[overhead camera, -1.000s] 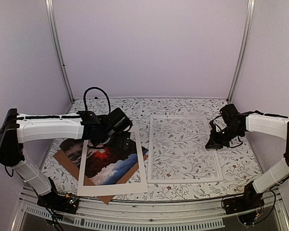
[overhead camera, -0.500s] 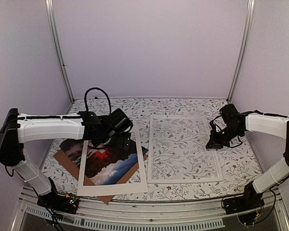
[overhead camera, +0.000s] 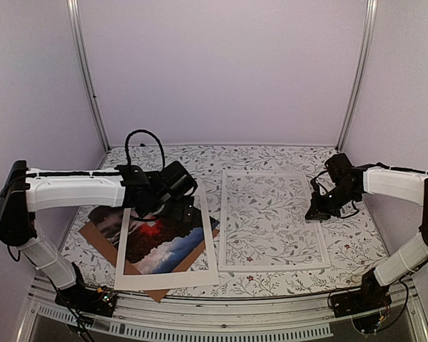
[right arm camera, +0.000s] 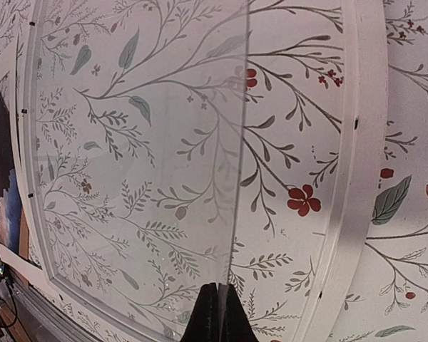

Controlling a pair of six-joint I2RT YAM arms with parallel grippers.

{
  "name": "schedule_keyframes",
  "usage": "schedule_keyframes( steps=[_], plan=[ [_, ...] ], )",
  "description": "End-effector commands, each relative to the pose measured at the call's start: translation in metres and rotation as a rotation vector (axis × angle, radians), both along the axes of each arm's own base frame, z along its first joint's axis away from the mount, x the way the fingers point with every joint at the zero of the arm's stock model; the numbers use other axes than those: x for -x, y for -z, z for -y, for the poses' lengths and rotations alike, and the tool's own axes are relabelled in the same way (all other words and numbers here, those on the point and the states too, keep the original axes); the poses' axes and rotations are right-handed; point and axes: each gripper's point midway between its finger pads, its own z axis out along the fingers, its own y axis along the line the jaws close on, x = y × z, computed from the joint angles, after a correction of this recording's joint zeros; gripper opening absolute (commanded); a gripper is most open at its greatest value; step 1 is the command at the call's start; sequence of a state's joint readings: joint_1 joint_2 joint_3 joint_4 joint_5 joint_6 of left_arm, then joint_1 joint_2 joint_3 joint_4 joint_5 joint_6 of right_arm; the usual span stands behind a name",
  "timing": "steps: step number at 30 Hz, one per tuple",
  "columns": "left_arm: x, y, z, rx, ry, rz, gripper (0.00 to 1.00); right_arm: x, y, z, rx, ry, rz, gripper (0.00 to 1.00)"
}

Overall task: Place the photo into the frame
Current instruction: Place the glass panel at the frame body.

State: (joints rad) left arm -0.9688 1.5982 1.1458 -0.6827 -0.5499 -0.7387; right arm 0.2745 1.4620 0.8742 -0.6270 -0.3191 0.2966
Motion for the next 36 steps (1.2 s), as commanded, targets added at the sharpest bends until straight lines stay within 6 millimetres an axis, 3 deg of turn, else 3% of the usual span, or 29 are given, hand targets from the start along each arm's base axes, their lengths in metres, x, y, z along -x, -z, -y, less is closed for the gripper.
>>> schedule_keyframes(
  steps=[1,20,29,36],
  plan=[
    [0.000,-0.002,0.008,0.020,0.002,0.010,1.00,-0.014,-0.006,0.004,0.030,0.008,0.045,0.00],
    [0.003,0.002,0.012,0.015,0.009,0.004,1.00,-0.014,-0.002,0.000,0.000,0.012,0.038,0.00],
    [0.009,0.011,0.035,0.019,0.052,-0.014,1.00,-0.011,0.002,-0.003,-0.020,0.017,0.029,0.00],
    [0.016,0.020,0.056,0.021,0.092,-0.032,1.00,-0.011,0.005,-0.006,-0.030,0.014,0.020,0.05]
  ],
)
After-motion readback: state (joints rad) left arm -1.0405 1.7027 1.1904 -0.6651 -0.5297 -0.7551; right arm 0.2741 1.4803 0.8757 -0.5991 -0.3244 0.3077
